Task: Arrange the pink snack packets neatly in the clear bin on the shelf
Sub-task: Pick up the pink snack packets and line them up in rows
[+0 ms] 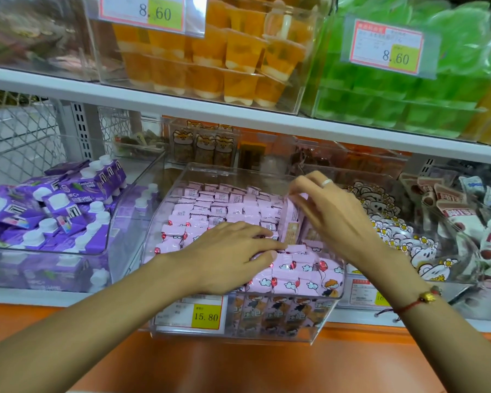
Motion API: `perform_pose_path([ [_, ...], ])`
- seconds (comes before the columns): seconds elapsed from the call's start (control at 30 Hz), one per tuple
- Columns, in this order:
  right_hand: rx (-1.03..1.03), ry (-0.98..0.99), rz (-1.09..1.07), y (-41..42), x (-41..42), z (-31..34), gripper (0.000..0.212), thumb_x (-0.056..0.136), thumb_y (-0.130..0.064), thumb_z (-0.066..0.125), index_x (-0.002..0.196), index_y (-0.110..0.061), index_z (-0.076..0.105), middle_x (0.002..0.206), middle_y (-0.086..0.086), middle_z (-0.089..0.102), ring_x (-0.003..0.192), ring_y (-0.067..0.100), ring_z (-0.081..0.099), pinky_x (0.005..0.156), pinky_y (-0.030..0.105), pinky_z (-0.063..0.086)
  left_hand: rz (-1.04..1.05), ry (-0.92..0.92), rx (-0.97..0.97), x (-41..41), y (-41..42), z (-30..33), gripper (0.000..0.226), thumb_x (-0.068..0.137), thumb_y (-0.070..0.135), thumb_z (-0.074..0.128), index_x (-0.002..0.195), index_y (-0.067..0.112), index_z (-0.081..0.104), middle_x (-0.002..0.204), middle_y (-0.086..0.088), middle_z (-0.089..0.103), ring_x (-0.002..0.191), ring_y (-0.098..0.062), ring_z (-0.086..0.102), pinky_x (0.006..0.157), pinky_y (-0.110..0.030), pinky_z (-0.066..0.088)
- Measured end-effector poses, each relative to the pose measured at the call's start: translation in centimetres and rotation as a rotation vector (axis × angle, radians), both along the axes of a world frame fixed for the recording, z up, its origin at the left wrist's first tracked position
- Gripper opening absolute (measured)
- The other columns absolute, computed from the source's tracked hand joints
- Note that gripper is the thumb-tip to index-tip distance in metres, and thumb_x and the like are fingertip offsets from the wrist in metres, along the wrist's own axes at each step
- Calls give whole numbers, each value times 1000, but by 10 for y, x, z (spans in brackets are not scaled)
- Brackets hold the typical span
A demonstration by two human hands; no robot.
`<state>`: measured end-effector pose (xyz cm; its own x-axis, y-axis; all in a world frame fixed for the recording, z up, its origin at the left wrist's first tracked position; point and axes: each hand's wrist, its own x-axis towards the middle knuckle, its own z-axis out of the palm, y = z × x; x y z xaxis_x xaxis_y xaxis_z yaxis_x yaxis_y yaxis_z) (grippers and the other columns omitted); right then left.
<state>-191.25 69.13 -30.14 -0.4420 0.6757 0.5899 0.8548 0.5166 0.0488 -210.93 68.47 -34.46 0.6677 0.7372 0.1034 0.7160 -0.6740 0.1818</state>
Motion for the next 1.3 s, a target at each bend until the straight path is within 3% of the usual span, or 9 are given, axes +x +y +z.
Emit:
perform_pose_path([
  [0.13,-37,146,-18,2,4,0,14,98,-29,46,99,-18,55,94,-1,58,69,21,58,61,35,48,-16,-26,-30,-2,0,2,42,100,48,23,140,46,34,149,15,33,134,-9,29,106,-32,23],
  [0.27,-298,319,48,5,6,-3,4,93,-26,57,88,-27,57,82,-13,61,77,9,62,71,32,54,122,-409,-158,6,10,10,37,92,50,50,128,40,47,132,15,54,116,-9,53,97,-35,45],
  [0.53,-156,381,42,5,7,-11,4,93,-27,56,91,-24,58,83,-11,63,75,4,60,66,33,52,174,-633,-195,40,31,18,45,83,42,68,123,25,55,106,7,61,97,-13,59,87,-40,51],
  [0.67,-67,579,57,0,0,-5,19,94,-25,54,113,-25,52,100,-10,64,88,-3,58,71,9,45,156,-928,-199,42,28,32,32,87,28,65,116,17,57,107,2,63,96,-12,61,87,-31,53],
  [0.8,-379,768,119,-7,-3,3,56,87,-37,60,136,-31,33,120,-8,56,99,0,60,76,12,48,266,-1368,-454,28,22,41,27,91,25,60,115,12,58,107,-1,69,89,-4,67,68,-12,53],
  [0.93,-424,700,206,-17,-10,0,47,84,-26,70,126,-31,50,113,-16,62,98,2,61,76,19,51,326,-1603,-720,14,13,39,32,89,29,62,115,10,61,103,-5,72,82,-6,71,66,-19,56],
  [1.07,-370,783,158,-21,-16,6,12,84,-25,69,95,-20,70,76,-2,72,65,10,66,59,22,51,361,-1484,-669,8,8,36,59,87,41,61,137,18,41,114,3,65,95,-8,68,69,-20,55],
  [1.13,-436,893,125,-23,-17,9,27,85,-35,67,80,-9,71,60,7,68,48,9,59,47,16,44,333,-1201,-417,2,9,34,71,84,51,59,144,36,24,135,10,45,116,-7,53,90,-25,48],
  [1.3,-531,1055,80,-23,-21,12,33,84,-42,63,60,-21,72,49,4,62,41,9,53,40,13,36,-28,-896,-149,-7,5,40,37,81,42,63,117,37,58,115,19,61,105,-1,58,88,-20,49],
])
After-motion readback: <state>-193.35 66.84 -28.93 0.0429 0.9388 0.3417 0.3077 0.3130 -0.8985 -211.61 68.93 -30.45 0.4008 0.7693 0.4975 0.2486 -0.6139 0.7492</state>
